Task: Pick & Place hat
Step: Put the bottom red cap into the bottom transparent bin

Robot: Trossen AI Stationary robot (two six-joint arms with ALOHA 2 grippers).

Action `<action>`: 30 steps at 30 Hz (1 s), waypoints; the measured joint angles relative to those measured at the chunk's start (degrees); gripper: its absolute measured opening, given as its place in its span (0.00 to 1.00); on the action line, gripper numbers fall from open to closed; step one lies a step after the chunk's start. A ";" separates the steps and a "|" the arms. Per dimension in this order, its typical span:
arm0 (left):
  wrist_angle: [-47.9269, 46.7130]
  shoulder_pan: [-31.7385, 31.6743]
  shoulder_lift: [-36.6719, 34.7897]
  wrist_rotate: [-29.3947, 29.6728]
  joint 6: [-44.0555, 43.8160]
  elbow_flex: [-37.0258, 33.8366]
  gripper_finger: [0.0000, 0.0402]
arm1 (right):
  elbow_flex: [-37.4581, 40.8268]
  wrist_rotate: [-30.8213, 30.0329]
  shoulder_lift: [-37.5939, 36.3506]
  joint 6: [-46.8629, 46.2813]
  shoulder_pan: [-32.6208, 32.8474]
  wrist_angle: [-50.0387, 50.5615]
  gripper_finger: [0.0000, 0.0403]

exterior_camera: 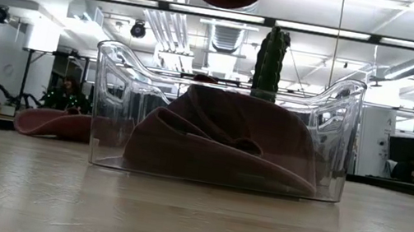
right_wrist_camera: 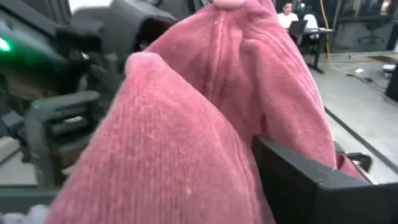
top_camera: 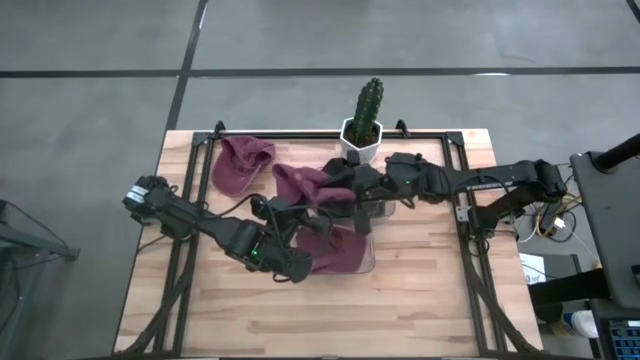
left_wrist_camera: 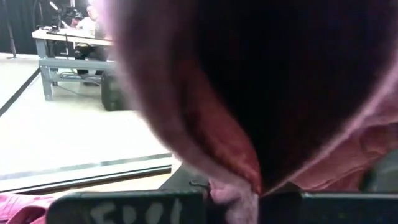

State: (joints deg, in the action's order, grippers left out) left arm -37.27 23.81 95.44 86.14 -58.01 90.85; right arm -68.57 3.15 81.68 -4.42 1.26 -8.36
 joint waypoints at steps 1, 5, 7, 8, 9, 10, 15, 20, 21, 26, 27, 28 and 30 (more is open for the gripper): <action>0.04 0.20 0.00 0.12 0.08 0.00 0.05 | -0.47 -0.50 0.05 0.41 0.00 0.85 0.50; 0.26 0.97 0.00 1.38 -0.34 -0.13 0.05 | -0.56 -2.97 -1.33 0.97 -0.13 1.83 0.44; 0.35 1.35 -0.02 1.81 -0.43 -0.05 0.05 | 0.12 -4.44 -2.66 1.92 -0.13 2.59 0.41; 0.62 1.50 -0.08 1.89 -0.53 -0.02 0.05 | 0.56 -5.06 -3.28 2.26 -0.13 2.59 0.40; 0.71 1.64 -0.24 1.90 -0.58 -0.02 0.05 | 1.11 -5.22 -3.93 2.36 -0.18 2.57 0.39; 0.73 1.82 -0.33 2.01 -0.58 -0.02 0.05 | 1.73 -5.57 -4.66 2.44 -0.20 2.64 0.38; 1.87 2.14 -0.55 2.64 -0.60 0.00 0.05 | 5.00 -7.74 -7.87 2.66 -0.17 2.27 0.34; 3.08 2.17 -0.55 2.69 -0.60 -0.02 0.05 | 7.41 -7.82 -9.58 1.34 -0.17 0.43 0.32; 3.30 2.17 -0.55 2.69 -0.60 -0.02 0.05 | 7.62 -7.82 -9.61 1.18 -0.17 -0.19 0.32; 4.17 2.17 -0.55 2.65 -0.64 -0.04 0.05 | 7.24 -7.81 -9.28 0.09 -0.17 -0.84 0.29; 4.32 2.19 -0.55 2.56 -0.70 -0.04 0.05 | 7.20 -7.80 -9.29 0.09 -0.17 -0.86 0.28; 4.33 2.19 -0.55 2.37 -0.75 -0.04 0.05 | 7.20 -7.82 -9.30 0.09 -0.17 -0.86 0.26; 4.33 2.20 -0.55 1.88 -0.81 -0.04 0.06 | 7.20 -7.82 -9.36 0.09 -0.30 -0.82 0.21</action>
State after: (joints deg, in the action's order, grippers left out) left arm -32.95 26.01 94.89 88.02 -58.83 90.80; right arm -61.36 -4.67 72.32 -4.34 0.96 -9.18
